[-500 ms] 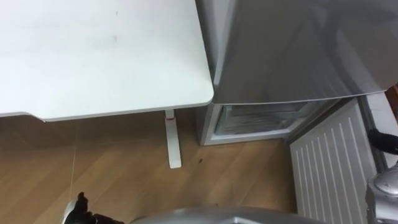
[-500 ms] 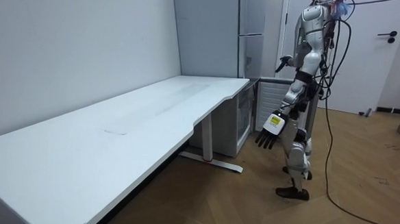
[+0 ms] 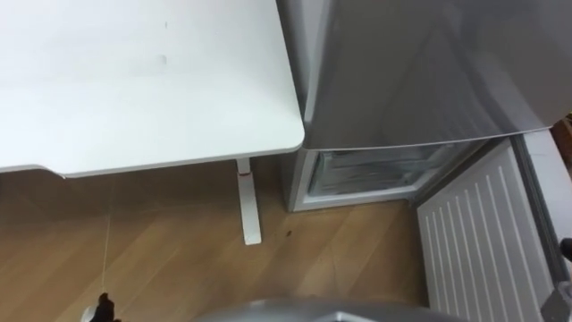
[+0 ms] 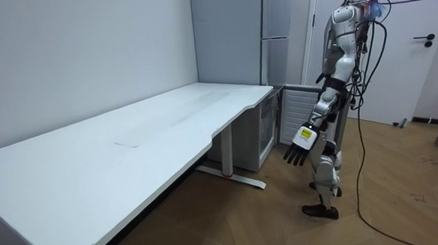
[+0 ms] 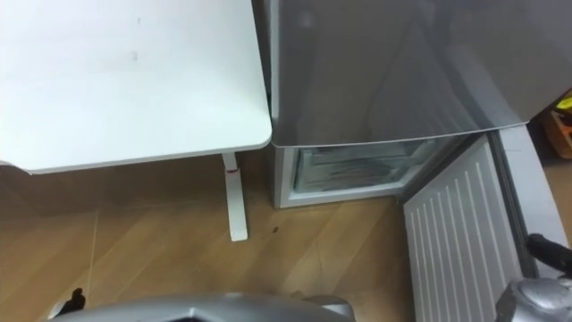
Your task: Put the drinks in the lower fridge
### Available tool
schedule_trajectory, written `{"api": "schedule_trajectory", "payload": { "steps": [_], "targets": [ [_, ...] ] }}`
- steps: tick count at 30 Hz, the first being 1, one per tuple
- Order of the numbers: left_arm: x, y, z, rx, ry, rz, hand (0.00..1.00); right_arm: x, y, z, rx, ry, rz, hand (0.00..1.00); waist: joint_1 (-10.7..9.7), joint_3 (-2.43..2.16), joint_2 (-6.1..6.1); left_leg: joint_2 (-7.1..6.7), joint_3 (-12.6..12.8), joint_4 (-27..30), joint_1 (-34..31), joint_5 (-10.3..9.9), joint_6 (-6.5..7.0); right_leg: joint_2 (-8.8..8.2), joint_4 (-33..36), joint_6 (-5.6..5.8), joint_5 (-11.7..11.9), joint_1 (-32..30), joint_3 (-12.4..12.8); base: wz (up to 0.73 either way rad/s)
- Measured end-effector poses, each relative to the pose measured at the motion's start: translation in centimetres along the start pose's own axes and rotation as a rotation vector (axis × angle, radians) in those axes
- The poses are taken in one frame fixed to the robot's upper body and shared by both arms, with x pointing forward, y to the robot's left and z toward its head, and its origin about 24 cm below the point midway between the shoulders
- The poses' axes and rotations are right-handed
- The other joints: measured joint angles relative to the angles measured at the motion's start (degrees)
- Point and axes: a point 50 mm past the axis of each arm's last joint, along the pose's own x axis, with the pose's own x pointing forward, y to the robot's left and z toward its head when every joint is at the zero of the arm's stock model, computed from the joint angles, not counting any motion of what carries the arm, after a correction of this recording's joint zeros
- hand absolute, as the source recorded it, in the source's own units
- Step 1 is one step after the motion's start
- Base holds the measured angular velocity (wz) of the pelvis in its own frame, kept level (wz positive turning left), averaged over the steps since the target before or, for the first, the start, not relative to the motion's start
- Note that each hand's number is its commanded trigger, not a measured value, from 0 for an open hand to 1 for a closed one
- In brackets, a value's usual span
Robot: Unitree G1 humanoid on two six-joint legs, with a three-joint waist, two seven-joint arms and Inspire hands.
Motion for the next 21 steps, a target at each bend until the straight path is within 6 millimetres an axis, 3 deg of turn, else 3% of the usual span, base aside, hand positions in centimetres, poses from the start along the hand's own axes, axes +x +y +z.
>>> {"api": "schedule_trajectory", "payload": {
  "steps": [7, 21],
  "targets": [
    [-0.1, 0.3, 0.0, 0.0, -0.009, 0.015, 0.0, 1.0, -1.9, -0.8, 0.093, 0.103, -0.093, 0.0, -0.28, -0.01, -0.12, -0.01, -0.06, -0.02, -0.03, 0.0, -0.01, 0.01, 0.03, -0.04, 0.03, 0.16, -0.12, 0.0],
    [-0.1, 0.7, -0.2, -0.023, 0.013, 0.032, 0.0, 1.2, -2.7, -2.3, 0.119, 0.216, -0.126, 0.0, -0.4, -0.02, -0.74, 0.0, -0.19, -0.01, 0.02, -0.01, -0.01, 0.04, -0.11, -0.05, 0.04, 0.19, -0.14, 0.0]
  ]
}}
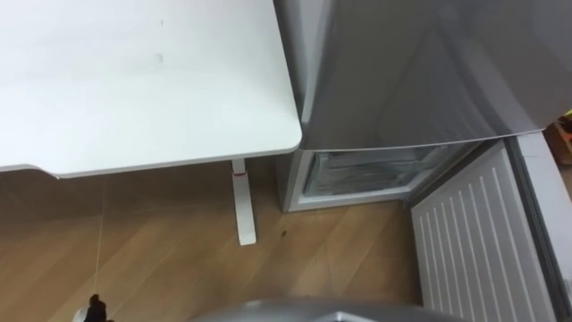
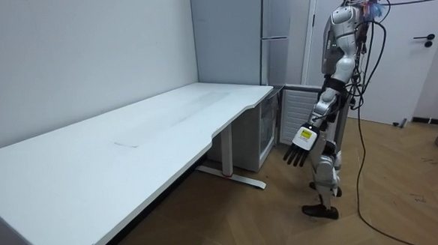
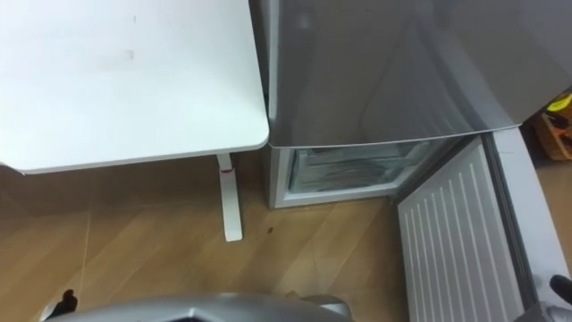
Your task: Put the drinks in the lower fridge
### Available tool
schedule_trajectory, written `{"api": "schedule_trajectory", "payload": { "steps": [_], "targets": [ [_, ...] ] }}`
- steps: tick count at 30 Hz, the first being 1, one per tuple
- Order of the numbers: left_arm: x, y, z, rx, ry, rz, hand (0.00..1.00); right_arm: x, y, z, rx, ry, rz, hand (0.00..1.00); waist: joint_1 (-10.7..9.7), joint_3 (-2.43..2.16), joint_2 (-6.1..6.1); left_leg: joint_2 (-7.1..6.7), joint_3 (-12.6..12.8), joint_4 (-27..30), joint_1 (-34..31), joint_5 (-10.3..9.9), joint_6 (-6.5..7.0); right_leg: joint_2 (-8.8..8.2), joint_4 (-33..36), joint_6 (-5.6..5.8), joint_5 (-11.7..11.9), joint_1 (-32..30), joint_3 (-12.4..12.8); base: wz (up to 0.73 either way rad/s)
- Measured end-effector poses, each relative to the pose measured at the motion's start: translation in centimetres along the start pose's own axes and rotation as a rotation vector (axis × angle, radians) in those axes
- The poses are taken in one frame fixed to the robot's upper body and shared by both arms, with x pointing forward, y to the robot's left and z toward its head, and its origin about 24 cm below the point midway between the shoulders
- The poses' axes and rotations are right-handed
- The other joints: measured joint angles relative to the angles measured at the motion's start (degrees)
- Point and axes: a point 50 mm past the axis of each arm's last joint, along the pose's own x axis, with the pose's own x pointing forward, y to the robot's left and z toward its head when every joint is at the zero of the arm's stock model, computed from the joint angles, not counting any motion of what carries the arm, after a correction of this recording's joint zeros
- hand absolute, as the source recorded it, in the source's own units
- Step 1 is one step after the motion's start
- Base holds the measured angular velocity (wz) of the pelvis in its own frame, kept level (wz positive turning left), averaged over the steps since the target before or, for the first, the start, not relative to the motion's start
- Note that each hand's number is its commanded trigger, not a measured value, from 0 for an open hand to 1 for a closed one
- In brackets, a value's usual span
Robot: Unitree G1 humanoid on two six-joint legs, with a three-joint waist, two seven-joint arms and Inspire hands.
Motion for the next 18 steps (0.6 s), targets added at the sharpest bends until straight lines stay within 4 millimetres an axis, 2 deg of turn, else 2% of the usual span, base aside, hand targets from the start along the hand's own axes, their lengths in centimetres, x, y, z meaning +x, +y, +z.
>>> {"api": "schedule_trajectory", "payload": {
  "steps": [7, 10, 18],
  "targets": [
    [0.0, 0.1, 0.0, -0.01, 0.003, 0.006, 0.0, 0.2, -0.1, -0.9, 0.089, 0.103, 0.03, 0.0, -0.6, 0.04, 0.04, 0.06, 0.01, -0.16, -0.03, -0.01, -0.01, 0.09, 0.04, 0.0, -0.01, -0.1, 0.13, 0.0],
    [0.0, 0.5, -0.2, -0.031, 0.01, 0.019, 0.0, 0.2, 0.0, -0.8, 0.097, 0.103, 0.059, 0.0, -1.3, 0.02, 0.0, 0.06, 0.02, -0.39, -0.12, -0.01, -0.02, 0.13, 0.1, -0.01, -0.01, -0.14, 0.13, 0.0],
    [0.0, 0.4, -0.4, -0.029, 0.017, 0.018, 0.0, 0.8, -0.5, -1.3, 0.088, 0.134, 0.139, 0.0, -1.3, 0.02, -0.11, 0.03, 0.04, -0.49, -0.07, -0.01, -0.02, 0.13, 0.17, -0.04, 0.03, -0.04, 0.13, 0.0]
  ]
}}
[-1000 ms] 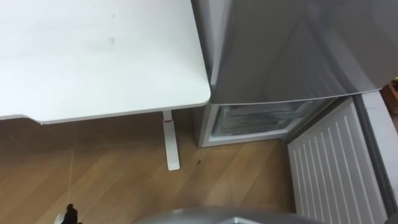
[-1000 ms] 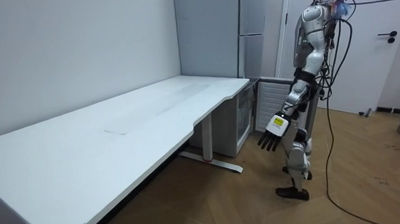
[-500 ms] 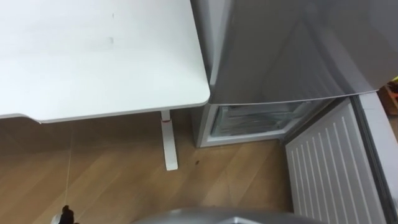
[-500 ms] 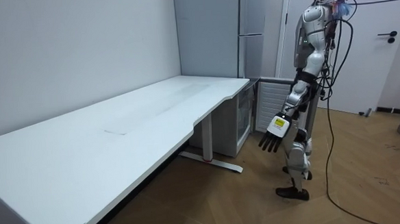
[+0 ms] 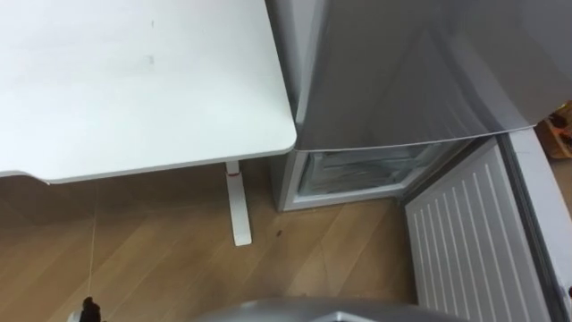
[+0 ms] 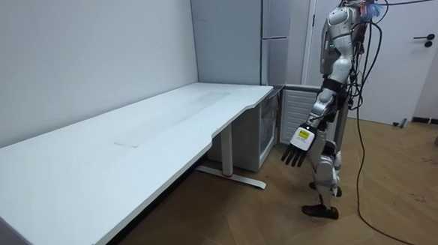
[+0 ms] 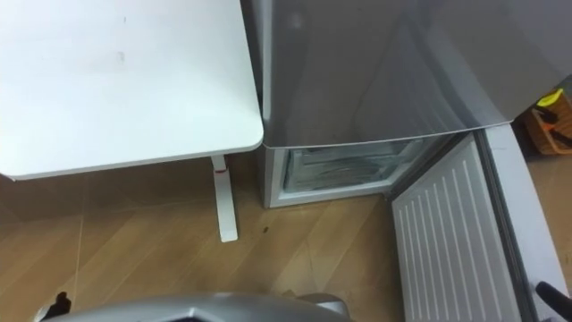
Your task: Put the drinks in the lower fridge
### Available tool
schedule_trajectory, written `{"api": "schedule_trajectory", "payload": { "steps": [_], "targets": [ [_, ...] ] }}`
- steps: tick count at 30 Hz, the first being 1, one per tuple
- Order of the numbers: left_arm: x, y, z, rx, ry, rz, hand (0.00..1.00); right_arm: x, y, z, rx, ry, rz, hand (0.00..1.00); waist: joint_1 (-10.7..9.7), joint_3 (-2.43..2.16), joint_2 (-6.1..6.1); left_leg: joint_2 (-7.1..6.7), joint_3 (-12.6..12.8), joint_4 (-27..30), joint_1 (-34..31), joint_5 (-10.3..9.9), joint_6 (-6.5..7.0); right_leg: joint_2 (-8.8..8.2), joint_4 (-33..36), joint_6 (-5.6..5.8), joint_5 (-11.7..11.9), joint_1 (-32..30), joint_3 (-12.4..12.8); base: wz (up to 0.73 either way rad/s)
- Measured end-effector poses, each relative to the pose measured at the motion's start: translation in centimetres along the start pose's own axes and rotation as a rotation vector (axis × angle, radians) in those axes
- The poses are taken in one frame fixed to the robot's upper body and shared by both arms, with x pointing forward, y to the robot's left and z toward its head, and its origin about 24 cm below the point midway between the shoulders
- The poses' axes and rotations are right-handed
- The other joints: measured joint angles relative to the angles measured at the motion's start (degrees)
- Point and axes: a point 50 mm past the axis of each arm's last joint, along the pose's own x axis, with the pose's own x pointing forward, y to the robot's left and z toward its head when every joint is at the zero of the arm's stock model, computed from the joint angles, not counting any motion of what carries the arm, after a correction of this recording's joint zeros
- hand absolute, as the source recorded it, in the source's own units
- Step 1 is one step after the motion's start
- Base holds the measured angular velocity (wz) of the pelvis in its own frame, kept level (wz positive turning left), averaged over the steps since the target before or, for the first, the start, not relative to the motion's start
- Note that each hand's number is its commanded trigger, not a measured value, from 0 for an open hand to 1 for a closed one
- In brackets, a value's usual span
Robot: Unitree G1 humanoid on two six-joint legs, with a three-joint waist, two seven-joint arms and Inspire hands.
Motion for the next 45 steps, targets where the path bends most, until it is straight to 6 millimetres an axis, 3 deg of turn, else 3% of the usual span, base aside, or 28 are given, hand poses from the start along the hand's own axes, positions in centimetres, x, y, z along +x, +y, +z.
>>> {"api": "schedule_trajectory", "payload": {
  "steps": [6, 12, 18, 32, 36, 40, 45],
  "targets": [
    [-0.1, -0.2, -0.9, 0.018, 0.047, -0.01, 0.0, 0.3, -0.3, -0.3, 0.007, 0.046, 0.055, 0.0, 0.06, -0.1, 0.09, 0.14, -0.04, 0.2, 0.25, -0.03, -0.05, 0.07, 0.12, -0.14, 0.12, 0.06, -0.01, 0.0],
    [-0.1, -0.3, -1.3, 0.035, 0.073, -0.028, 0.0, 0.7, -0.5, -0.2, 0.063, 0.105, 0.096, 0.0, 0.29, 0.1, 0.01, 0.2, -0.22, 0.19, 0.78, -0.05, -0.06, 0.12, 0.04, -0.16, 0.14, 0.38, 0.39, 0.0],
    [-0.1, -0.4, -1.4, 0.044, 0.085, -0.049, 0.0, 0.6, -0.4, -1.0, 0.2, 0.182, 0.139, 0.0, 0.32, 0.08, -0.01, 0.19, -0.18, 0.33, 0.86, -0.04, -0.05, 0.17, 0.07, -0.13, 0.16, 0.47, 0.69, 0.0],
    [0.2, -0.6, -0.2, 0.029, 0.062, -0.076, 0.0, -1.0, 2.9, -2.0, 0.594, 0.26, 0.485, 0.0, 2.61, -0.08, 0.6, 0.31, 0.54, 0.22, 0.95, -0.14, -0.19, 0.25, 0.65, -0.16, 0.26, 0.04, 0.74, -0.02],
    [0.3, -1.0, -0.1, 0.03, 0.073, -0.093, 0.0, -1.8, 3.9, -2.7, 0.607, 0.266, 0.606, 0.0, 3.3, -0.08, 0.85, 0.35, 0.54, 0.22, 0.94, -0.17, -0.23, 0.31, 0.18, -0.18, 0.25, 0.01, 0.76, 0.0],
    [0.2, -1.6, -1.0, 0.037, 0.103, -0.118, 0.0, -3.0, 5.0, -4.0, 0.579, 0.287, 0.738, 0.0, 3.81, -0.64, 1.45, 0.57, 0.7, 0.45, 1.06, -0.23, -0.34, 0.52, 0.1, -0.34, 0.38, 0.24, 1.0, -0.02],
    [0.1, -1.9, -1.4, 0.037, 0.115, -0.132, 0.0, -4.3, 5.9, -5.6, 0.553, 0.321, 0.853, 0.0, 5.04, -0.64, 1.85, 1.24, 1.35, 0.58, 1.54, -0.46, -0.72, 1.01, 0.02, -0.68, 0.87, 0.79, 1.17, -0.07]
  ]
}}
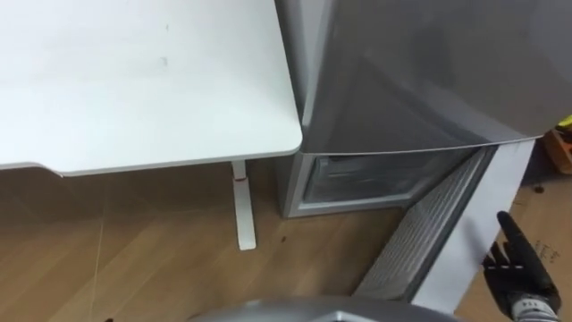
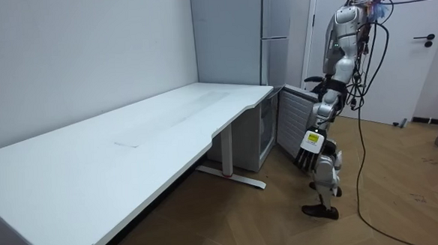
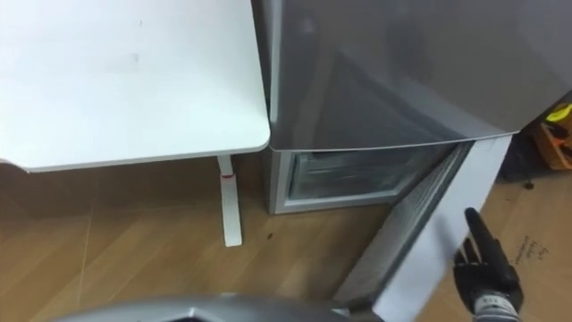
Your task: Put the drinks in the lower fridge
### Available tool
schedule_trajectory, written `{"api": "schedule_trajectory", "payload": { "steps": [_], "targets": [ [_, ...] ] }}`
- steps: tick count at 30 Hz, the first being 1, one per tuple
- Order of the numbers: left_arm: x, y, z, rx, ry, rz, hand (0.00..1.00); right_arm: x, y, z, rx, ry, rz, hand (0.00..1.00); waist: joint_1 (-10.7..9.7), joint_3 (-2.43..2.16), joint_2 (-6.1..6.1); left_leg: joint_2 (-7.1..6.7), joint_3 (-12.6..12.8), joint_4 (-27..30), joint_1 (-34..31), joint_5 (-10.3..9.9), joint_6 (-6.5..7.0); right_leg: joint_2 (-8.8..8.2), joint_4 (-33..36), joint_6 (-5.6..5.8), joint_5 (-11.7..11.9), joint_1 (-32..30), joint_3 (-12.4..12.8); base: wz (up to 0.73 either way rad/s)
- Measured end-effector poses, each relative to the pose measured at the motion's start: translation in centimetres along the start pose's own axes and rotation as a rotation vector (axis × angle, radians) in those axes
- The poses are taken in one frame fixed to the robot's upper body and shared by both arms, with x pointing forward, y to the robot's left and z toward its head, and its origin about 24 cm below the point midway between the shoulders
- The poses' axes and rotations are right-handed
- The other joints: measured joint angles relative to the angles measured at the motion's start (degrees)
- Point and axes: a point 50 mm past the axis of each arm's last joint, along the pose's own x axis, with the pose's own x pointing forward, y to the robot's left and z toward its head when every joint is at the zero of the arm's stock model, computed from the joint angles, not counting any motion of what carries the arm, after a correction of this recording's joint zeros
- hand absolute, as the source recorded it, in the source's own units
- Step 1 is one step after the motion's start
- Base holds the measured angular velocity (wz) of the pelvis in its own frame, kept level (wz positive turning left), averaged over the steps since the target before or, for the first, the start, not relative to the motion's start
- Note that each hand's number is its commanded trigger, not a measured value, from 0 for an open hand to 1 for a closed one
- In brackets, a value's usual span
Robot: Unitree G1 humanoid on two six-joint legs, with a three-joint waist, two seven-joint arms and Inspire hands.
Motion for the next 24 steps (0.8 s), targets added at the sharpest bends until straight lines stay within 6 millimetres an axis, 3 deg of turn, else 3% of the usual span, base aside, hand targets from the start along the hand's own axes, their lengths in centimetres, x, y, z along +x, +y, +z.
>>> {"api": "schedule_trajectory", "payload": {
  "steps": [5, 19, 24],
  "targets": [
    [-0.1, -0.7, 0.0, 0.04, -0.004, -0.025, 0.0, 0.1, 1.2, -1.1, -0.003, 0.039, 0.11, 0.0, 0.2, 0.34, 0.97, 0.02, -0.34, 0.15, 0.19, -0.26, -0.09, -0.02, -0.28, -0.03, -0.04, 0.49, -0.51, 0.04],
    [-0.2, -1.3, 0.0, 0.058, -0.015, -0.027, 0.0, -0.4, 2.3, -2.5, -0.026, 0.108, 0.278, 0.0, 1.52, -0.16, 1.08, -0.05, -1.16, 0.98, -0.48, -0.25, -0.1, -0.13, -1.11, -0.09, -0.09, 0.97, -1.53, 0.03],
    [-0.2, -1.6, 0.2, 0.083, -0.025, -0.035, 0.0, -0.4, 2.7, -3.1, -0.038, 0.132, 0.297, 0.0, 1.52, -0.04, 1.25, -0.05, -1.55, 1.3, -0.46, -0.26, -0.1, -0.1, -1.18, -0.12, -0.12, 1.33, -1.7, 0.04]
  ]
}}
